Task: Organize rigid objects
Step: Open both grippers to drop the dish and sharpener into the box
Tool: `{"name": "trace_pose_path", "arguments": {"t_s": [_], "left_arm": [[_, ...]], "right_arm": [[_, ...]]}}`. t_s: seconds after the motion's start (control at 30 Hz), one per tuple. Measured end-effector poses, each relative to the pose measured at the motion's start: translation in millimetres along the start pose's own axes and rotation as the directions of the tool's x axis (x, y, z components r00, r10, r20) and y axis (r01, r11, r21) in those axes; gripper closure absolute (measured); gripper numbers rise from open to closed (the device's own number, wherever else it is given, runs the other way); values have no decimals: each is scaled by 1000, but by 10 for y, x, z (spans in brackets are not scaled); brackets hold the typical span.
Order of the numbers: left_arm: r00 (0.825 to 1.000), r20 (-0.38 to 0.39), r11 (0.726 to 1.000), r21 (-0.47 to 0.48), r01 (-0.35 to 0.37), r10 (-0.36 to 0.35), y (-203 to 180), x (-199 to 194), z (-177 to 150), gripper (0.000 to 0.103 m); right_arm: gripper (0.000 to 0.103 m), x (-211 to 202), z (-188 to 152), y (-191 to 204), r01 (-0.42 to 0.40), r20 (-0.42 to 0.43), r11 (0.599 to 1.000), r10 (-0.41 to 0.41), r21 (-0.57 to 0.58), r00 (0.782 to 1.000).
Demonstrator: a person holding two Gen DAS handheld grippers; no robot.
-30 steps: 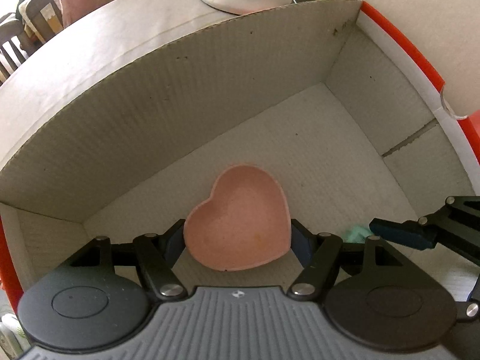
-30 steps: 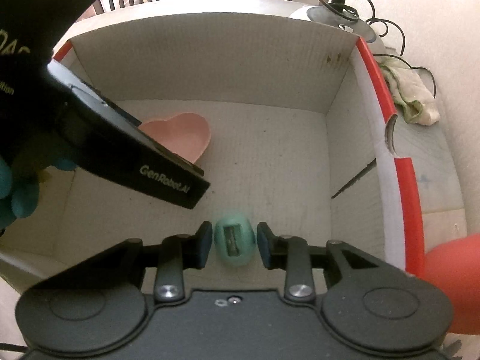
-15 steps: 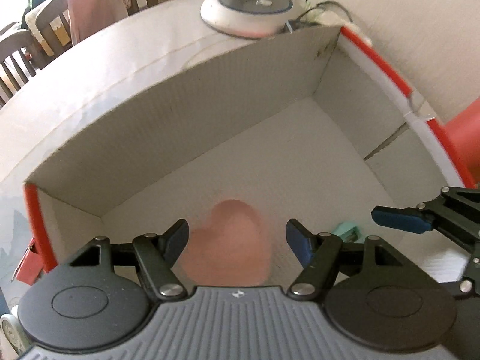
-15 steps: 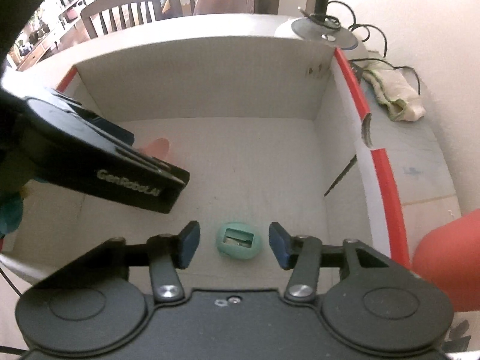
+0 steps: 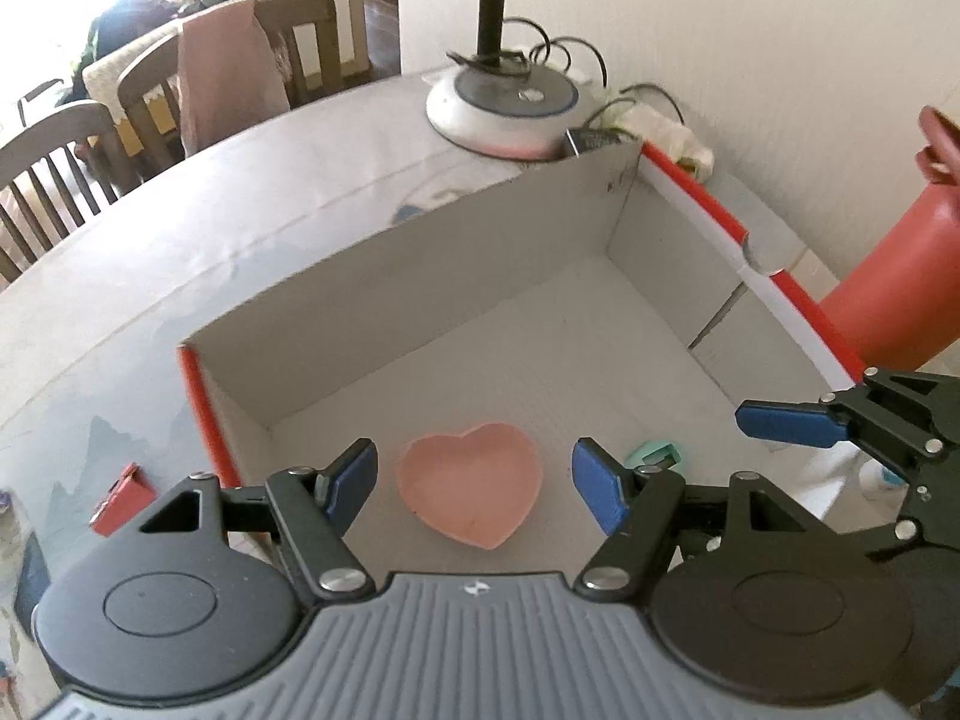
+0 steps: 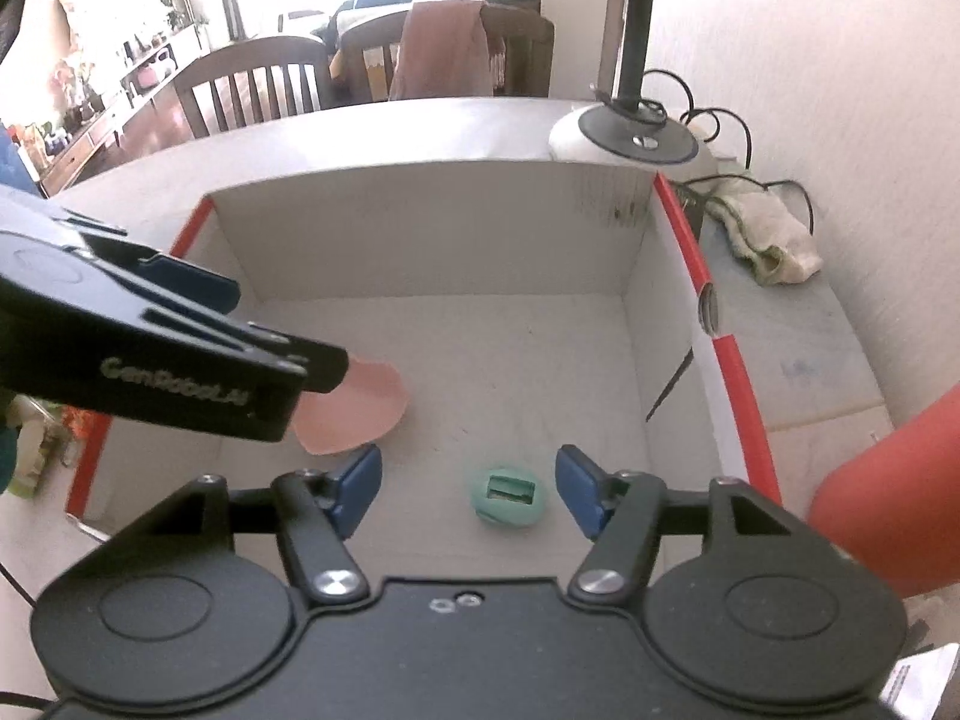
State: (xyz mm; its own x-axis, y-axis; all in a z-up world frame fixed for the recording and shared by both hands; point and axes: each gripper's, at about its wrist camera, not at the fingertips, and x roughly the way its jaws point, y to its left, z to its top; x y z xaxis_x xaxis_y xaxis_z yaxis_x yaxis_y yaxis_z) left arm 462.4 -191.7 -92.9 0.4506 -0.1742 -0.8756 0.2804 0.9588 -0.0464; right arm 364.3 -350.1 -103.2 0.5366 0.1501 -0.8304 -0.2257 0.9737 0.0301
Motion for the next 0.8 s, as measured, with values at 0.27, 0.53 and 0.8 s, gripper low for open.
{"name": "trace_pose_path", "arguments": {"t_s": [0.27, 0.53, 0.8], "left_arm": [[998, 58, 999, -28, 15, -14, 135, -340, -149, 32], [991, 131, 998, -51, 34, -27, 322, -729, -374, 32], [980, 197, 997, -67, 47, -33, 527, -1113, -634, 32]], "right_arm": [[31, -216, -3, 171, 8, 58, 1000, -8, 0, 998], [24, -446, -31, 399, -6, 117, 1000, 5, 9, 993], [20, -674, -81, 692, -17, 185, 1000, 19, -8, 983]]}}
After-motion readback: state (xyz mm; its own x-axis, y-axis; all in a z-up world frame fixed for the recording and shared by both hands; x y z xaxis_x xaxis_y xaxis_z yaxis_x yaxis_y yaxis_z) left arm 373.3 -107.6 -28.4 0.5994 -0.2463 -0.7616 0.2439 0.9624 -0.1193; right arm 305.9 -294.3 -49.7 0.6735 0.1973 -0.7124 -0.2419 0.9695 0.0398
